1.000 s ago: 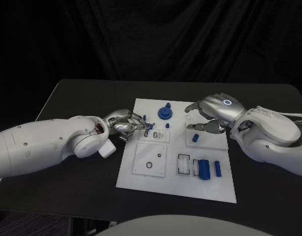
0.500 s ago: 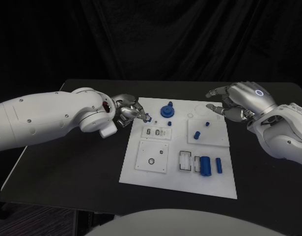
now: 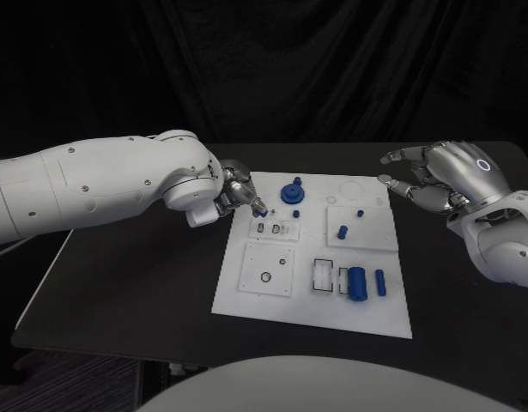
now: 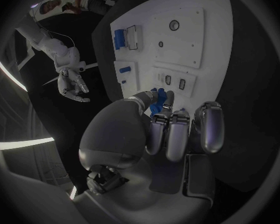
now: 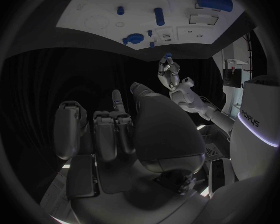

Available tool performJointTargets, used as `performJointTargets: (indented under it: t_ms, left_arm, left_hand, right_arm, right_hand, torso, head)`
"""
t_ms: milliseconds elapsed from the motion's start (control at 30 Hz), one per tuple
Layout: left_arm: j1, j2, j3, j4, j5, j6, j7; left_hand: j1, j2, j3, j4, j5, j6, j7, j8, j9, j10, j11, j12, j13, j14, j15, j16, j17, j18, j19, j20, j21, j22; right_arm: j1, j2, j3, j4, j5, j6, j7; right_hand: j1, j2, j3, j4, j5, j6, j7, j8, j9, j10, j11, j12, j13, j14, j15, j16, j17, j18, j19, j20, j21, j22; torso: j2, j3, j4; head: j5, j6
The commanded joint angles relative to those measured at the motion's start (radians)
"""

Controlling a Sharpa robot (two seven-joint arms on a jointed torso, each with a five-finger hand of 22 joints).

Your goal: Assemble the parts on the task board

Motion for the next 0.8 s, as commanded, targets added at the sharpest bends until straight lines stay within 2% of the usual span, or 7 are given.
performJointTargets:
  t_ms: [33, 233, 333, 400, 600, 800]
  left_arm:
    - [0.003, 0.02, 0.001, -0.006, -0.006, 0.018, -0.077]
    - [0.003, 0.067, 0.001, -0.031, -0.006, 0.001, -0.095]
    - [0.003, 0.084, 0.001, -0.04, -0.006, -0.018, -0.092]
    - [0.002, 0.092, 0.001, -0.044, -0.006, -0.025, -0.091]
    - [-0.002, 0.11, 0.001, -0.058, -0.006, -0.052, -0.087]
    - [-0.006, 0.113, 0.001, -0.065, -0.006, -0.076, -0.083]
  left_hand:
    - [-0.007, -0.005, 0.023, -0.015, 0.006, 0.081, -0.074, -0.007, 0.0, 0.105, -0.006, 0.0, 0.263, 0.104, -0.006, 0.003, 0.263, -0.008, 0.006, -0.005, -0.004, 0.001]
    - [-0.02, -0.006, 0.039, -0.01, 0.009, 0.09, -0.077, -0.021, 0.001, 0.105, -0.009, 0.0, 0.263, 0.104, -0.01, 0.003, 0.263, -0.008, 0.012, -0.008, -0.008, 0.0]
    - [-0.022, -0.007, 0.045, -0.012, 0.013, 0.093, -0.078, -0.025, 0.002, 0.105, -0.01, 0.0, 0.263, 0.104, -0.011, 0.003, 0.263, -0.009, 0.02, -0.009, -0.007, 0.007]
    - [-0.024, -0.009, 0.048, -0.012, 0.015, 0.095, -0.078, -0.026, 0.002, 0.105, -0.011, 0.0, 0.263, 0.104, -0.011, 0.003, 0.263, -0.009, 0.022, -0.01, -0.007, 0.007]
    - [-0.035, -0.011, 0.054, -0.008, 0.012, 0.102, -0.08, -0.033, 0.003, 0.105, -0.012, 0.0, 0.263, 0.104, -0.013, 0.003, 0.263, -0.01, 0.027, -0.012, -0.008, 0.01]
    - [-0.044, -0.013, 0.06, -0.007, 0.014, 0.11, -0.082, -0.04, 0.004, 0.105, -0.014, 0.0, 0.263, 0.104, -0.016, 0.003, 0.263, -0.01, 0.031, -0.014, -0.01, 0.01]
  right_arm:
    - [-0.004, -0.006, 0.001, 0.003, 0.006, -0.059, 0.003]
    - [-0.006, -0.011, 0.001, 0.004, 0.006, -0.063, -0.002]
    - [-0.008, -0.013, 0.001, 0.006, 0.007, -0.063, -0.004]
    - [-0.009, -0.014, 0.001, 0.007, 0.013, -0.062, -0.004]
    - [-0.01, -0.018, 0.001, 0.01, 0.043, -0.054, -0.001]
    - [-0.011, -0.018, 0.001, 0.012, 0.051, -0.048, 0.001]
  right_hand:
    - [-0.009, -0.001, -0.005, 0.002, 0.003, 0.007, 0.003, 0.003, -0.001, 0.104, -0.005, 0.003, 0.263, 0.104, -0.005, 0.003, 0.263, 0.004, 0.006, -0.001, 0.003, 0.19]
    - [-0.016, 0.003, -0.005, 0.002, 0.011, 0.01, 0.003, 0.003, -0.002, 0.104, -0.005, 0.003, 0.263, 0.104, -0.006, 0.003, 0.263, 0.004, 0.006, -0.002, 0.002, 0.189]
    - [-0.018, 0.004, -0.005, 0.002, 0.012, 0.01, 0.003, 0.003, -0.003, 0.104, -0.005, 0.003, 0.263, 0.104, -0.006, 0.003, 0.263, 0.004, 0.006, -0.002, 0.001, 0.189]
    - [-0.018, 0.004, -0.005, 0.002, 0.012, 0.01, 0.003, 0.003, -0.003, 0.104, -0.005, 0.003, 0.263, 0.104, -0.006, 0.003, 0.263, 0.004, 0.006, -0.002, 0.001, 0.189]
    - [-0.018, 0.005, -0.004, 0.002, 0.013, 0.011, 0.002, 0.002, -0.003, 0.104, -0.005, 0.003, 0.263, 0.104, -0.006, 0.003, 0.263, 0.005, 0.003, -0.002, -0.005, 0.187]
    - [-0.018, 0.006, -0.004, 0.001, 0.013, 0.011, 0.002, 0.002, -0.003, 0.104, -0.004, 0.003, 0.263, 0.104, -0.006, 0.003, 0.263, 0.006, 0.0, -0.002, -0.009, 0.185]
  torso:
    - [-0.009, 0.0084, -0.0084]
    - [-0.017, 0.0141, -0.014]
    - [-0.016, 0.0152, -0.0151]
    - [-0.016, 0.0153, -0.0151]
    - [-0.018, 0.0125, -0.0096]
    - [-0.012, 0.0114, -0.0135]
  head:
    - [0.006, 0.0]
    - [0.008, 0.0]
    - [0.007, 0.0]
    - [0.005, 0.0]
    - [-0.006, 0.0]
    - [0.001, 0.0]
